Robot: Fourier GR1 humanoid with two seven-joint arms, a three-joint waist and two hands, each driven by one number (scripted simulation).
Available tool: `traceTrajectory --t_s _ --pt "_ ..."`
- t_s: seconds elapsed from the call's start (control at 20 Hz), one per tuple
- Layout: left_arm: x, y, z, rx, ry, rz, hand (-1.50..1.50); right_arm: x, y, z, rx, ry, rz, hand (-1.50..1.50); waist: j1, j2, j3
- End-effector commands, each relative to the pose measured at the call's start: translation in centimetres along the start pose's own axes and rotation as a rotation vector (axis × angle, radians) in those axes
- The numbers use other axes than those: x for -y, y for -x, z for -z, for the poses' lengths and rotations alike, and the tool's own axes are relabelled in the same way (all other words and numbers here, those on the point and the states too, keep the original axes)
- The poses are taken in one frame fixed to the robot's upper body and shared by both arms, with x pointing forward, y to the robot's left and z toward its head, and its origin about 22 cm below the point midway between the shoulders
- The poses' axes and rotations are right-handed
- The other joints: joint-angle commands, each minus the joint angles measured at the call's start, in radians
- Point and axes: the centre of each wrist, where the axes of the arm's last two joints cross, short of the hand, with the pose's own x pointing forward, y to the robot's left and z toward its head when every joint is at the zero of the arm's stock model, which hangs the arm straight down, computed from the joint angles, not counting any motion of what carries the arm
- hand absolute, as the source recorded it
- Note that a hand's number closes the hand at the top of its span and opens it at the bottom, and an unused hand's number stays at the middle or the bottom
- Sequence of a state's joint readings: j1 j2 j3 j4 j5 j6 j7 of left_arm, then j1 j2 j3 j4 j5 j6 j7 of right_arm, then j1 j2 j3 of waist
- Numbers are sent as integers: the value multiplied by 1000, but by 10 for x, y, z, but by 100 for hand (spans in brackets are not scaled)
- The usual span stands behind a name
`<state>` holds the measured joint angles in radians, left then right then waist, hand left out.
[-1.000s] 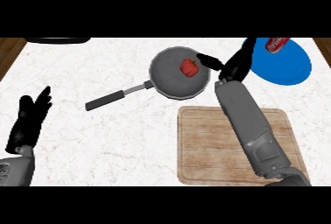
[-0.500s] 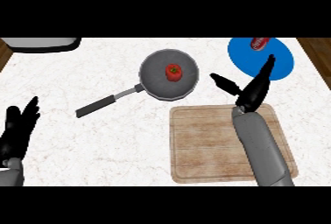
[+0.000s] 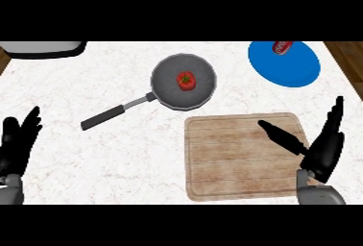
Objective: Pick the bell pepper from the cutting board and place it in the pan
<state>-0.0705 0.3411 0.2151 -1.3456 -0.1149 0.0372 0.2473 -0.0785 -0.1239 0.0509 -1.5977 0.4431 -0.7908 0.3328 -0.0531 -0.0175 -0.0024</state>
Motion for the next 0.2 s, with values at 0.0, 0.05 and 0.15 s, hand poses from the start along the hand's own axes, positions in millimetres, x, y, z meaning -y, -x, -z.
traceTrajectory --t_s 0.0,0.05,0.15 --pt "7 -6 10 9 9 -14 0 61 -1 -37 -8 -2 -16 -150 10 10 1" --pt "14 -7 4 17 21 10 0 65 -33 -31 9 1 1 -150 22 10 0" --pt "10 -7 -3 17 18 -7 0 102 -27 -35 15 -19 -48 -150 32 11 2"
